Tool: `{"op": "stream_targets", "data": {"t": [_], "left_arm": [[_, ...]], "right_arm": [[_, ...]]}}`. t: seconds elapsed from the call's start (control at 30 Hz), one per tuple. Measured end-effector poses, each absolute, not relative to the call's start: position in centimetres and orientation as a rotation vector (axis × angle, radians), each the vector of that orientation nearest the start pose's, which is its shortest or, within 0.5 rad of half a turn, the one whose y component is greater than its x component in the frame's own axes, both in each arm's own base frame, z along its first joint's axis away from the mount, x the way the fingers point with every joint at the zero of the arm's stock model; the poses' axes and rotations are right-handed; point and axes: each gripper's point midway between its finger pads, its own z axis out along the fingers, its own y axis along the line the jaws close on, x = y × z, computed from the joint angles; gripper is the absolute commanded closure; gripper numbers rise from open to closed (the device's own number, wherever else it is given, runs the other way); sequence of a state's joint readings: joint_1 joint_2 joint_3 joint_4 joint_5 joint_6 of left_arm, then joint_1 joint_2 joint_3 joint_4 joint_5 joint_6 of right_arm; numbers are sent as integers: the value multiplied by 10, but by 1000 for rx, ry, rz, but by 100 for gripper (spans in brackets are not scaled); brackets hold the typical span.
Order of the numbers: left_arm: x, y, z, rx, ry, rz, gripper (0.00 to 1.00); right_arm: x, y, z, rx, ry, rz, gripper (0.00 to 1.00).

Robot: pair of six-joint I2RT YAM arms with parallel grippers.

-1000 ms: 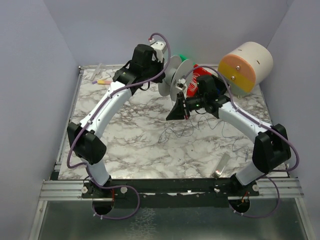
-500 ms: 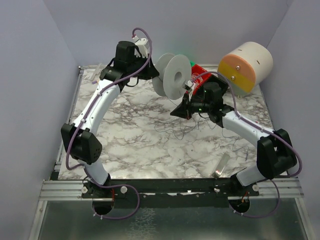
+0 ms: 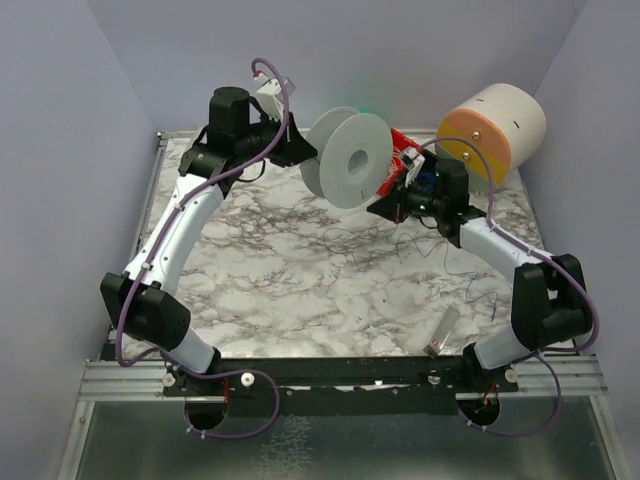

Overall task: Wrap the cables
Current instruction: Wrap the cable around the cable reel.

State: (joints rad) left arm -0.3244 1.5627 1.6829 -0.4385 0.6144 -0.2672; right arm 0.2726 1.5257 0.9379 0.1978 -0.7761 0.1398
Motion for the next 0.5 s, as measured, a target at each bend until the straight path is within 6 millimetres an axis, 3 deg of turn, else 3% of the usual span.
{"op": "stream_targets", "data": {"t": [0.13,0.23,0.37,0.5], "left_arm": [[375,-243,347,553,1904,-955,100],[367,-240,337,600,1921,-940,100],[358,-235,337,660,1903,-903,100],[351,-231,340,712,1869,-866,100]], "right_arm": [[371,215,180,-600,1879,1033,100],[376,213,183,-623,1881,1067,100],[384,213,187,-664,1888,1060,99],[394,200,184,-606,1916,927,99]]}}
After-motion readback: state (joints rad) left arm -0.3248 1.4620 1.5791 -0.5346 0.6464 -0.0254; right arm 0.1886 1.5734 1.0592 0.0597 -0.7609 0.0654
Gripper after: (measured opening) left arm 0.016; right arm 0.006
